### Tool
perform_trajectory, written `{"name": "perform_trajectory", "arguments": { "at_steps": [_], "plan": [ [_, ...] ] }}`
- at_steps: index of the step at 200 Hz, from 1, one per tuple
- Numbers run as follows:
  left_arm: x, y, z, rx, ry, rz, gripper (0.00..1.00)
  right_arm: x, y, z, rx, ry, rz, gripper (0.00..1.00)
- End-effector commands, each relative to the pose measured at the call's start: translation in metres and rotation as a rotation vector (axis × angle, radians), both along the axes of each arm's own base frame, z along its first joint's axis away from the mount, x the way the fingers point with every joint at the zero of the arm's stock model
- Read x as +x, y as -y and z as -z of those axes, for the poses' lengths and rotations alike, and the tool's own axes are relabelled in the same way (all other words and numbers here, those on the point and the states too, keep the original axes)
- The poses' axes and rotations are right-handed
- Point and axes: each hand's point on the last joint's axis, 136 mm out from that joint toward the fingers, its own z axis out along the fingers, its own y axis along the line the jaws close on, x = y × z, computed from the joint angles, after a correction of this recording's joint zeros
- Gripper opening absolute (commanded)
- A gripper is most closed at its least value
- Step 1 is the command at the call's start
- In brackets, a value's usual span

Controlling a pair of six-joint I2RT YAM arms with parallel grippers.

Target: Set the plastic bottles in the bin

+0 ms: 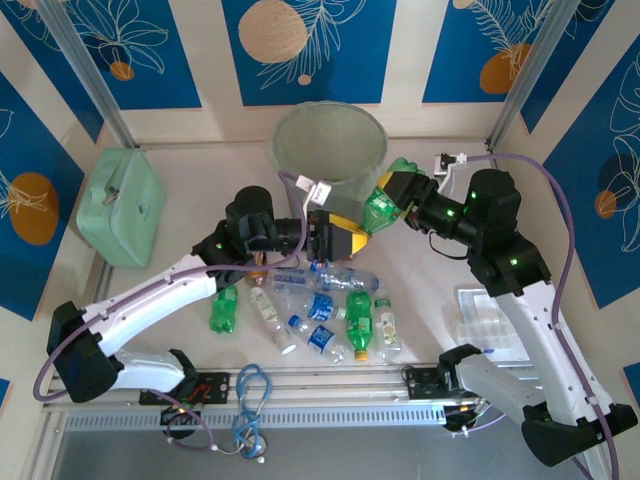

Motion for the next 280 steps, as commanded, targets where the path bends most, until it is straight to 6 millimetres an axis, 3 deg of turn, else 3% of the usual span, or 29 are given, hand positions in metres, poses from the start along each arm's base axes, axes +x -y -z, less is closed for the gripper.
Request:
{"name": "perform_trajectory", "arguments": {
  "at_steps": [1, 144, 182, 206, 227, 251, 280],
  "plan": [
    [-0.011, 0.006, -0.002, -0.020, 0.012, 0.054, 0.71, -0.004, -0.003, -0.014, 0.035, 0.039, -0.011, 0.57],
    [0.001, 0.002, 0.003, 0.024, 0.070, -0.042, 0.30, -0.009, -0.006, 0.004, 0.010, 0.007, -0.006, 0.58],
    [0.010, -0.003, 0.009, 0.076, 0.094, -0.109, 0.13, -0.009, 0.000, 0.005, -0.012, 0.003, 0.025, 0.68],
    [0.014, -0.009, 0.008, 0.146, 0.163, -0.145, 0.09, -0.010, 0.010, 0.009, -0.070, -0.021, 0.070, 0.84],
    [0.028, -0.020, 0.005, 0.241, 0.242, -0.229, 0.06, -0.012, 0.031, 0.017, -0.178, -0.057, 0.160, 0.92],
    [0.048, -0.033, -0.008, 0.348, 0.339, -0.339, 0.04, -0.019, 0.063, 0.029, -0.310, -0.119, 0.271, 0.93],
    [0.094, -0.053, -0.029, 0.530, 0.476, -0.556, 0.00, -0.029, 0.079, 0.049, -0.375, -0.197, 0.305, 0.92]
  ]
}}
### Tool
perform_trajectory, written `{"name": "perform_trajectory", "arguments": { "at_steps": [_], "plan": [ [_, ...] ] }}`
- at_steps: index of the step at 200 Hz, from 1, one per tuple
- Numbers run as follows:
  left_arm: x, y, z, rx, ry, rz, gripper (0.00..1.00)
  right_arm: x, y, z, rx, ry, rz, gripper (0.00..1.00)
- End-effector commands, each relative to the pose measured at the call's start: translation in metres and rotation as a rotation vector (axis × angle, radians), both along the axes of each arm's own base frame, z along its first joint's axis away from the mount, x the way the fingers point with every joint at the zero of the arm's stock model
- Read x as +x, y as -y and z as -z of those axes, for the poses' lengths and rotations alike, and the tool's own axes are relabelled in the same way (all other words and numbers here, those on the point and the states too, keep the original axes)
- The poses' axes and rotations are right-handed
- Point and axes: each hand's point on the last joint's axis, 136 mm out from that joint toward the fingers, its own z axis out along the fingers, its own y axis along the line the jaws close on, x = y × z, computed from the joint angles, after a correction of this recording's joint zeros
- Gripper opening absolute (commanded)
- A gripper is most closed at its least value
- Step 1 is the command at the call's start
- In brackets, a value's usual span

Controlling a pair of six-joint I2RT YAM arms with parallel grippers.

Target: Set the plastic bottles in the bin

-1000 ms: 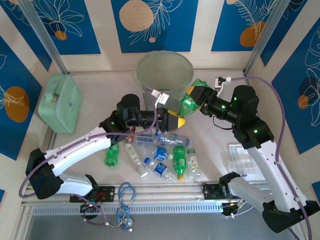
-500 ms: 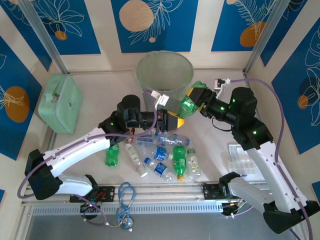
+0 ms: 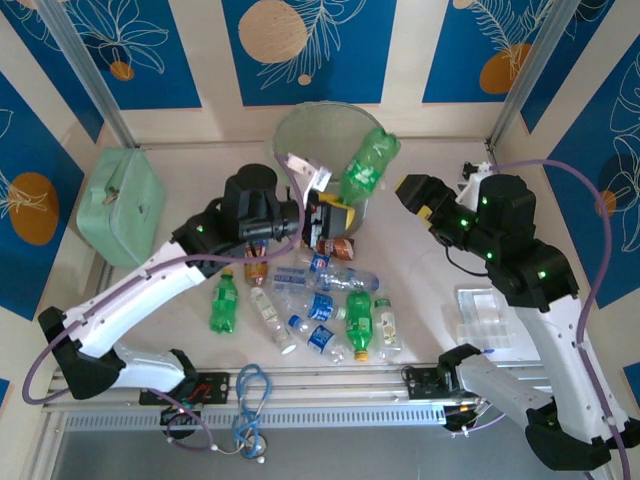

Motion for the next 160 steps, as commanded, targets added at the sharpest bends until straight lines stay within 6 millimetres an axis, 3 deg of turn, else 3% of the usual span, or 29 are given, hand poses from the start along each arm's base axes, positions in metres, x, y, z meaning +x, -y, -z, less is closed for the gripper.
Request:
{"name": "perform_trajectory", "arguments": {
  "at_steps": [1, 20, 46, 61, 93, 121, 160],
  "plan": [
    [0.042, -0.027, -0.002, 0.220, 0.153, -0.223, 0.00, -0.014, 0.025, 0.034, -0.125, -0.116, 0.068, 0.92],
    [0.072, -0.036, -0.014, 0.297, 0.225, -0.331, 0.00, -0.018, 0.024, 0.050, -0.125, -0.166, 0.061, 0.91],
    [0.111, -0.036, -0.012, 0.336, 0.211, -0.393, 0.00, -0.020, 0.023, 0.073, -0.142, -0.247, 0.054, 0.90],
    [0.132, -0.037, -0.003, 0.360, 0.188, -0.414, 0.00, -0.022, 0.024, 0.086, -0.164, -0.295, 0.051, 0.90],
    [0.169, -0.040, 0.036, 0.448, 0.115, -0.443, 0.00, -0.026, 0.028, 0.116, -0.232, -0.402, 0.049, 0.88],
    [0.187, -0.044, 0.060, 0.492, 0.048, -0.458, 0.00, -0.034, 0.034, 0.145, -0.297, -0.509, 0.045, 0.87],
    [0.191, -0.046, 0.076, 0.542, 0.019, -0.461, 0.00, -0.047, 0.041, 0.177, -0.347, -0.610, 0.042, 0.86]
  ]
}}
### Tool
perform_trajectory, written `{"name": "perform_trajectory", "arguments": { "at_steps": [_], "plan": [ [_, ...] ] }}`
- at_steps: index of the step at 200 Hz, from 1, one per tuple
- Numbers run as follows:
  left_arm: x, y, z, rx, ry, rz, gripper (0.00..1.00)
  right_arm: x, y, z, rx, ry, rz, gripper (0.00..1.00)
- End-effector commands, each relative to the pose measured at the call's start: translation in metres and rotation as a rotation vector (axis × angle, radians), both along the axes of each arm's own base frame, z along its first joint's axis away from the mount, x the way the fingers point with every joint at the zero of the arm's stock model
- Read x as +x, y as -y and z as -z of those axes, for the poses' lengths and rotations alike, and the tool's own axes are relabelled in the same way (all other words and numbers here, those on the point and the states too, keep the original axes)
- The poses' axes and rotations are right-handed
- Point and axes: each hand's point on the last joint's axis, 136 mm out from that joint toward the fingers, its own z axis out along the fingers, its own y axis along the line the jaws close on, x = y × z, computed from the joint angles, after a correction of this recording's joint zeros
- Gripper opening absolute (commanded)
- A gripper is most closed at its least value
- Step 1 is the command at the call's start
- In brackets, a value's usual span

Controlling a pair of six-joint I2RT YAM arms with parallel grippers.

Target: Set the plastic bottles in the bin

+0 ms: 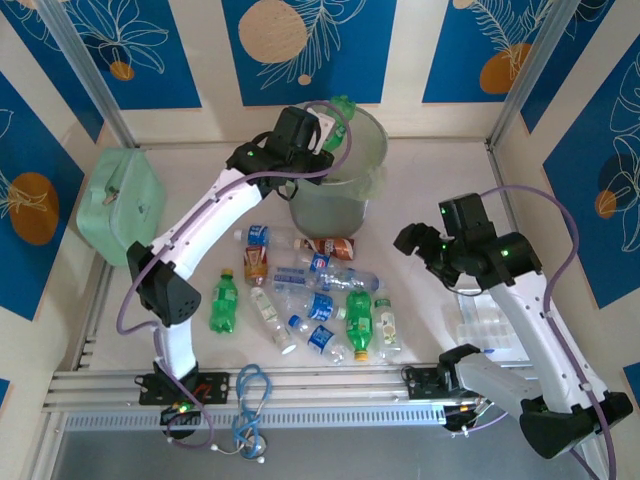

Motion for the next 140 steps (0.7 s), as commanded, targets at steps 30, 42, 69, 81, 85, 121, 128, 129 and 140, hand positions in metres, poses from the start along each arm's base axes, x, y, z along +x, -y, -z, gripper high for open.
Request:
{"name": "perform_trajectory", "arguments": {
  "at_steps": [30, 42, 69, 81, 85, 121, 128, 129, 140],
  "plan": [
    [0.003, -0.013, -0.004, 0.036, -0.007, -0.041, 0.00, -0.018, 0.009, 0.037, -0.058, -0.123, -0.006, 0.86],
    [0.003, -0.015, -0.001, 0.041, -0.019, -0.047, 0.00, -0.018, 0.010, 0.040, -0.061, -0.131, -0.005, 0.86],
    [0.003, -0.017, 0.004, 0.057, -0.040, -0.058, 0.00, -0.019, 0.010, 0.044, -0.071, -0.147, -0.007, 0.86],
    [0.003, -0.018, 0.005, 0.060, -0.045, -0.062, 0.00, -0.020, 0.011, 0.045, -0.077, -0.154, -0.007, 0.86],
    [0.003, -0.017, 0.005, 0.059, -0.046, -0.060, 0.00, -0.020, 0.012, 0.046, -0.079, -0.157, -0.007, 0.86],
    [0.002, -0.019, 0.002, 0.057, -0.043, -0.063, 0.18, -0.024, 0.011, 0.054, -0.087, -0.187, -0.021, 0.86],
    [0.001, -0.019, 0.002, 0.059, -0.044, -0.066, 0.23, -0.026, 0.010, 0.056, -0.089, -0.195, -0.027, 0.86],
    [0.001, -0.020, 0.001, 0.058, -0.042, -0.066, 0.24, -0.026, 0.010, 0.057, -0.090, -0.197, -0.028, 0.86],
    [0.001, -0.021, 0.000, 0.056, -0.041, -0.068, 0.35, -0.028, 0.008, 0.062, -0.097, -0.214, -0.038, 0.86]
  ]
}}
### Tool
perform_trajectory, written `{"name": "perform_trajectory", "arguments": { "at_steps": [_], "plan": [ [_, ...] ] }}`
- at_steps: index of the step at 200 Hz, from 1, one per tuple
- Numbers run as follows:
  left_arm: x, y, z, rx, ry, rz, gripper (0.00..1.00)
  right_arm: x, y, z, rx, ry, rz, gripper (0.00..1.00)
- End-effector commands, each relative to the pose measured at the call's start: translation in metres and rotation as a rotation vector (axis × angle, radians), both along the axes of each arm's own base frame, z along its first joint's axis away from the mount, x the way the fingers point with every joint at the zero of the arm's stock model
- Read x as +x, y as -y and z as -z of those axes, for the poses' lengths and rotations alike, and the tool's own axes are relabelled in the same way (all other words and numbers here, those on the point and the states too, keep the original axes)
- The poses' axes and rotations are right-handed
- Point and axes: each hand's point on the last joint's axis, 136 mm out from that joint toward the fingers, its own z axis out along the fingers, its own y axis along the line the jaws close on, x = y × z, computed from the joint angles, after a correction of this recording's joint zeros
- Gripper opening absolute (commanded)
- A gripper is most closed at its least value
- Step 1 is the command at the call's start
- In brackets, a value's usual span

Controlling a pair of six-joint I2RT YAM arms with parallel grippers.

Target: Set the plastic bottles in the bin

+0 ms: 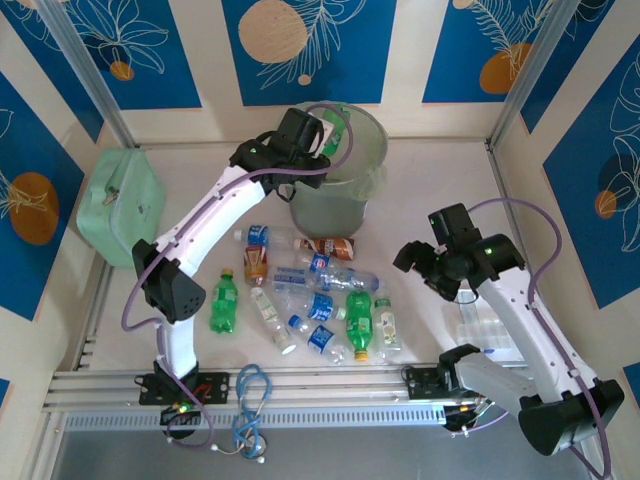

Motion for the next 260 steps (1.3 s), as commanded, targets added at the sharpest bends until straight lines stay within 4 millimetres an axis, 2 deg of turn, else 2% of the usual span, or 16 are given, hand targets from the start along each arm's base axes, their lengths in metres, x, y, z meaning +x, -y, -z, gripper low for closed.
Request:
{"name": "perform_trajectory", "arguments": {
  "at_steps": [1, 27, 65, 99, 129, 160, 210, 236, 260],
  "plan": [
    [0.002, -0.009, -0.016, -0.011, 0.024, -0.031, 0.36, -0.011, 0.000, 0.014, -0.030, -0.063, -0.027, 0.86],
    [0.000, -0.011, -0.023, -0.021, 0.034, -0.037, 0.58, -0.018, -0.007, 0.027, -0.056, -0.113, -0.074, 0.85],
    [-0.005, -0.014, -0.036, -0.042, 0.050, -0.038, 0.70, -0.033, -0.020, 0.048, -0.102, -0.208, -0.179, 0.85],
    [-0.018, -0.023, -0.059, -0.095, 0.068, -0.049, 0.72, -0.049, -0.030, 0.069, -0.158, -0.298, -0.279, 0.86],
    [-0.046, -0.034, -0.085, -0.208, 0.091, -0.038, 0.72, -0.056, -0.043, 0.085, -0.153, -0.356, -0.333, 0.87],
    [-0.081, -0.051, -0.098, -0.310, 0.107, -0.028, 0.74, -0.058, -0.045, 0.096, -0.164, -0.396, -0.347, 0.87],
    [-0.128, -0.062, -0.093, -0.499, 0.091, 0.024, 0.76, -0.057, -0.047, 0.107, -0.193, -0.436, -0.373, 0.87],
    [-0.142, -0.059, -0.090, -0.601, 0.089, 0.064, 0.77, -0.057, -0.047, 0.114, -0.207, -0.461, -0.382, 0.86],
    [-0.144, -0.058, -0.079, -0.616, 0.054, 0.054, 0.77, -0.058, -0.046, 0.119, -0.218, -0.483, -0.380, 0.81]
  ]
}}
